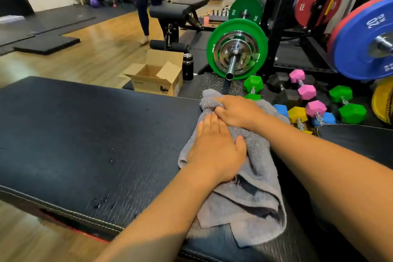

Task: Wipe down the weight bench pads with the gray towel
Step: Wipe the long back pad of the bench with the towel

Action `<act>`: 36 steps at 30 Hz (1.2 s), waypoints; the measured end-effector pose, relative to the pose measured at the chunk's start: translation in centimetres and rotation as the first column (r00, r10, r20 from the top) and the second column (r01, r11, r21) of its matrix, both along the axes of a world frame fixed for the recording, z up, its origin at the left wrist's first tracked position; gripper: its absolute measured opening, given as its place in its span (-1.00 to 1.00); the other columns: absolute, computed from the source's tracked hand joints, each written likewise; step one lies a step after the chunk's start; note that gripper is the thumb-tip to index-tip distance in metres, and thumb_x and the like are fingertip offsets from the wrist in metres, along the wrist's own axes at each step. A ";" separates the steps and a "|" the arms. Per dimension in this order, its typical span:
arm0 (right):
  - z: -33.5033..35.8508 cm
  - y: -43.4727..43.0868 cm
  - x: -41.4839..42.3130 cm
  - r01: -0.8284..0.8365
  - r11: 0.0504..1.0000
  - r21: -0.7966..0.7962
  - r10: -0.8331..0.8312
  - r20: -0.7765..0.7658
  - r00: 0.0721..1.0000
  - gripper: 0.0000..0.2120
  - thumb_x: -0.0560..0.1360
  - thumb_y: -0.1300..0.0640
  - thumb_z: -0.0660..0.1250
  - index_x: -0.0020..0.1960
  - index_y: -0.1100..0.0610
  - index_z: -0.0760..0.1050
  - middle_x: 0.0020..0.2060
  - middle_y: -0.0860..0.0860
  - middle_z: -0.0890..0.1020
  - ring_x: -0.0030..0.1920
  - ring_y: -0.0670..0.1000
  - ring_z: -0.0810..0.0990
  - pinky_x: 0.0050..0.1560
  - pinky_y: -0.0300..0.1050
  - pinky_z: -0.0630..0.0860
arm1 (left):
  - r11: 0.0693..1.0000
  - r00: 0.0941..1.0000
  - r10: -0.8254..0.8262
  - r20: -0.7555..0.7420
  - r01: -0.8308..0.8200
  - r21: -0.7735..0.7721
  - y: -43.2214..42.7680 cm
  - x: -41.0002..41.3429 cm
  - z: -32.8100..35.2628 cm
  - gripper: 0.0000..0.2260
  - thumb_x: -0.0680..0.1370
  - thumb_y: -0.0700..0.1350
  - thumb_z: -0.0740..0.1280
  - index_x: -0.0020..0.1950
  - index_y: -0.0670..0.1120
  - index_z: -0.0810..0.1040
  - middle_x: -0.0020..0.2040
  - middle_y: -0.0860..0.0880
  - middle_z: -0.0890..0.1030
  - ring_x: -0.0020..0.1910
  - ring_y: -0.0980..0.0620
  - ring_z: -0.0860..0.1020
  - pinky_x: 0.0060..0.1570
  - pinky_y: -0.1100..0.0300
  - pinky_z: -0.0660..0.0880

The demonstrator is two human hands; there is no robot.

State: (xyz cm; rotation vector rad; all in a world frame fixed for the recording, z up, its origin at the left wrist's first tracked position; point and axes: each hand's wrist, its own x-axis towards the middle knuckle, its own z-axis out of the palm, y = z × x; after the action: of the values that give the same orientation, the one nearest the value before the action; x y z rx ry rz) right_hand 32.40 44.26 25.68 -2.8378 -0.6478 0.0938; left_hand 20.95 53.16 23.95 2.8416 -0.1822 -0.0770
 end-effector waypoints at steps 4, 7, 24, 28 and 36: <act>0.6 1.6 2.2 0.026 1.000 0.007 -0.025 -0.039 0.999 -0.67 0.50 -0.04 0.04 0.19 -0.13 0.44 0.24 0.03 0.56 0.21 0.18 0.50 0.07 0.06 0.43 | 0.999 0.999 0.041 -0.002 -0.041 0.013 0.9 2.5 0.0 -0.37 0.64 0.09 -0.07 0.53 -0.31 -0.16 0.56 -0.26 -0.14 0.54 -0.13 -0.18 0.50 -0.01 -0.19; 0.7 2.5 3.4 0.056 0.998 -0.016 -0.057 -0.064 0.996 -0.70 0.48 -0.10 0.05 0.06 -0.04 0.47 0.21 0.09 0.57 0.19 0.20 0.49 0.08 0.08 0.44 | 0.998 0.998 0.063 -0.002 -0.063 0.017 1.4 3.7 0.2 -0.38 0.64 0.10 -0.09 0.53 -0.31 -0.13 0.56 -0.26 -0.12 0.54 -0.15 -0.15 0.51 -0.02 -0.17; 0.1 -7.3 -0.1 0.424 0.905 0.035 -0.418 -0.112 0.901 -0.39 0.55 -0.30 0.03 -0.01 0.20 0.57 0.16 0.26 0.55 0.18 0.24 0.49 0.01 -0.01 0.33 | 1.000 0.999 -0.029 -0.038 0.029 -0.011 -3.9 -1.3 3.4 -0.47 0.59 0.08 -0.01 0.46 -0.20 0.25 0.51 -0.19 0.22 0.51 -0.18 0.07 0.46 -0.19 -0.08; -0.6 -7.6 -1.1 0.459 0.885 0.079 -0.454 -0.074 0.888 -0.37 0.52 -0.27 -0.03 0.34 0.15 0.40 0.32 0.23 0.46 0.27 0.26 0.45 0.03 0.00 0.32 | 0.995 0.989 0.036 -0.144 -0.050 -0.092 -5.2 -2.7 2.4 -0.22 0.55 0.34 -0.13 0.56 -0.19 -0.16 0.56 -0.20 -0.19 0.53 -0.19 -0.26 0.43 -0.20 -0.32; 0.3 -7.4 -1.4 0.526 0.837 0.147 -0.519 -0.087 0.850 -0.58 0.66 0.07 -0.01 0.29 0.33 0.42 0.26 0.35 0.47 0.25 0.33 0.44 0.16 0.05 0.37 | 0.991 0.987 -0.129 -0.095 0.130 0.007 -3.8 0.2 1.4 0.05 0.37 0.44 0.21 0.56 -0.14 -0.21 0.56 -0.18 -0.22 0.52 -0.20 -0.27 0.43 -0.23 -0.29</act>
State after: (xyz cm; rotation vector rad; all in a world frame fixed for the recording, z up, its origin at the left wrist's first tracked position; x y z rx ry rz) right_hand 30.97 36.87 26.00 -2.7281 0.1456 0.0056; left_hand 21.17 49.37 25.30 2.8289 -0.3469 -0.2409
